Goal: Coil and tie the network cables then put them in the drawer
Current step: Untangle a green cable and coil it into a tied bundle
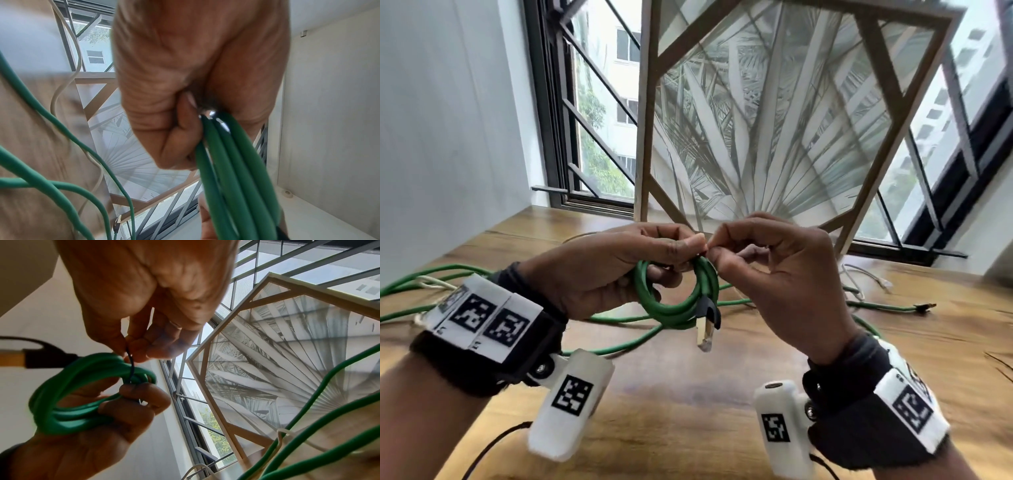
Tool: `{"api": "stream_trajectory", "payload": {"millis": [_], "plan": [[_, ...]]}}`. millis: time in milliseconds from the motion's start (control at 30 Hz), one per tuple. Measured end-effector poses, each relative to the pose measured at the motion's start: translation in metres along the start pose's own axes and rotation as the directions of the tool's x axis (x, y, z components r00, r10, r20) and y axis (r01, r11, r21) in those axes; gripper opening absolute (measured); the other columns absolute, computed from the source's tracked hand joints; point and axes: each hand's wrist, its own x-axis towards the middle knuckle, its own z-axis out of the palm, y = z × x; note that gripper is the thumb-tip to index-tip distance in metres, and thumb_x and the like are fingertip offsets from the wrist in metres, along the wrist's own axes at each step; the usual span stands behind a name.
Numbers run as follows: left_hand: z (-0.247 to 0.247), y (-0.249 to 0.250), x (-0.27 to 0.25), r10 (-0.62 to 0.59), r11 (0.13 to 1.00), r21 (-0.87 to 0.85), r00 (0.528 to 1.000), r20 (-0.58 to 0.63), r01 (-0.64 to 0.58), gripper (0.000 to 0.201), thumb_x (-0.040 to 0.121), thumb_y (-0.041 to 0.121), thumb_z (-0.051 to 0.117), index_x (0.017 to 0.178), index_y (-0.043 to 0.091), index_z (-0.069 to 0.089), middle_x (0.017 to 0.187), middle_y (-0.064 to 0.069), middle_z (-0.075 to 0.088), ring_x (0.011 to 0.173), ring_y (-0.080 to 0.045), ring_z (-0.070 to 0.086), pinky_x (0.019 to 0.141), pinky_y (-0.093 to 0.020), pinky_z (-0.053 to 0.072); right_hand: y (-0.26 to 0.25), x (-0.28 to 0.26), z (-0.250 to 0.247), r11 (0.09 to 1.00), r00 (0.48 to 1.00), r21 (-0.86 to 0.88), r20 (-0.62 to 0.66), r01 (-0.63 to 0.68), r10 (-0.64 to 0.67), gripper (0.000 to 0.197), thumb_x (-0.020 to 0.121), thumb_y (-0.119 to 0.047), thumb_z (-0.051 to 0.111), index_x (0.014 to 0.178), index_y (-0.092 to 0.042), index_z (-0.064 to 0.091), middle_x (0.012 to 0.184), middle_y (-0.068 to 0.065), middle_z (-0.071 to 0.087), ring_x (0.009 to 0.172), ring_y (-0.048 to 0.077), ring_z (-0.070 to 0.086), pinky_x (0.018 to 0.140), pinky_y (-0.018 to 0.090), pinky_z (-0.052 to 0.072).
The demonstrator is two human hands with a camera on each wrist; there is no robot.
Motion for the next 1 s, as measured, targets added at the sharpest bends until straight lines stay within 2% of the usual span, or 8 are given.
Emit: {"api": "stream_trajectory", "payload": {"millis": [100, 200, 333, 467, 533, 667, 800, 1000], "plan": [[0.003, 0.003, -0.001, 0.063, 0.998, 0.016, 0.995, -0.074, -0.062, 0.014, 0.090, 0.027, 0.076, 0.094, 0.015, 0.071, 0.084, -0.001, 0.055, 0.063, -0.005, 0.046, 0.053, -0.014, 0.030, 0.003, -0.001, 0.001, 0.993, 0.997, 0.111, -0.063, -0.046, 0.053, 0.008, 0.087, 0.005, 0.076, 0.086, -0.003, 0.077, 0.078, 0.013, 0.071, 0.070, 0.020, 0.066, 0.061, 0.047, 0.055], [0.008, 0.006, -0.001, 0.104, 0.991, 0.098, 0.985, -0.138, -0.091, 0.010, 0.088, 0.028, 0.074, 0.092, 0.018, 0.074, 0.082, -0.001, 0.050, 0.059, -0.004, 0.044, 0.053, -0.021, 0.017, 0.004, -0.002, 0.004, 0.981, 0.993, 0.182, -0.088, -0.067, 0.084, 0.005, 0.089, 0.003, 0.074, 0.088, -0.002, 0.076, 0.079, 0.017, 0.071, 0.068, 0.020, 0.064, 0.061, 0.042, 0.055], [0.010, 0.009, -0.002, 0.174, 0.972, 0.191, 0.969, -0.175, -0.139, 0.007, 0.088, 0.027, 0.075, 0.087, 0.020, 0.074, 0.077, -0.002, 0.042, 0.052, -0.002, 0.037, 0.052, -0.028, 0.012, 0.001, -0.003, 0.008, 0.974, 0.993, 0.222, -0.094, -0.049, 0.072, 0.004, 0.087, -0.007, 0.079, 0.090, -0.006, 0.077, 0.084, 0.015, 0.074, 0.074, 0.035, 0.068, 0.067, 0.047, 0.058], [0.011, 0.011, -0.004, 0.173, 0.978, 0.140, 0.974, -0.144, -0.153, 0.010, 0.089, 0.027, 0.075, 0.083, 0.019, 0.074, 0.070, 0.006, 0.045, 0.050, -0.001, 0.038, 0.051, -0.026, 0.013, -0.003, 0.001, 0.003, 0.931, 0.985, 0.348, -0.085, -0.111, 0.149, 0.022, 0.075, -0.009, 0.082, 0.097, -0.005, 0.078, 0.087, 0.008, 0.079, 0.077, 0.019, 0.072, 0.073, 0.030, 0.060], [0.013, 0.011, -0.004, 0.156, 0.984, 0.106, 0.981, -0.119, -0.143, 0.010, 0.089, 0.025, 0.073, 0.081, 0.019, 0.073, 0.067, 0.008, 0.048, 0.048, -0.001, 0.039, 0.051, -0.025, 0.013, -0.003, 0.002, 0.000, 0.888, 0.981, 0.438, -0.065, -0.138, 0.184, 0.029, 0.069, -0.006, 0.083, 0.098, -0.004, 0.077, 0.087, 0.009, 0.078, 0.078, 0.018, 0.072, 0.074, 0.025, 0.058], [0.012, 0.009, -0.005, 0.126, 0.992, 0.037, 0.988, -0.088, -0.123, 0.015, 0.082, 0.032, 0.074, 0.079, 0.017, 0.071, 0.069, 0.007, 0.048, 0.049, -0.001, 0.040, 0.050, -0.023, 0.015, -0.001, 0.002, 0.000, 0.852, 0.979, 0.505, -0.064, -0.135, 0.193, 0.028, 0.063, -0.008, 0.086, 0.091, -0.011, 0.081, 0.085, 0.009, 0.078, 0.077, 0.017, 0.073, 0.072, 0.025, 0.058], [0.012, 0.010, -0.006, 0.115, 0.993, 0.009, 0.992, -0.052, -0.115, 0.013, 0.083, 0.030, 0.072, 0.078, 0.019, 0.069, 0.073, 0.004, 0.045, 0.051, -0.001, 0.038, 0.047, -0.018, 0.021, -0.001, 0.001, 0.002, 0.832, 0.978, 0.536, -0.054, -0.141, 0.200, 0.030, 0.063, -0.008, 0.086, 0.092, -0.011, 0.081, 0.086, 0.011, 0.078, 0.079, 0.020, 0.073, 0.074, 0.028, 0.059], [0.013, 0.012, -0.007, 0.126, 0.992, 0.025, 0.991, -0.042, -0.125, 0.013, 0.083, 0.029, 0.072, 0.076, 0.019, 0.067, 0.074, 0.003, 0.044, 0.050, -0.001, 0.039, 0.046, -0.018, 0.022, -0.002, 0.001, 0.004, 0.814, 0.978, 0.564, -0.052, -0.139, 0.203, 0.029, 0.063, -0.008, 0.086, 0.092, -0.011, 0.080, 0.084, 0.011, 0.077, 0.078, 0.020, 0.073, 0.074, 0.030, 0.059]]}}
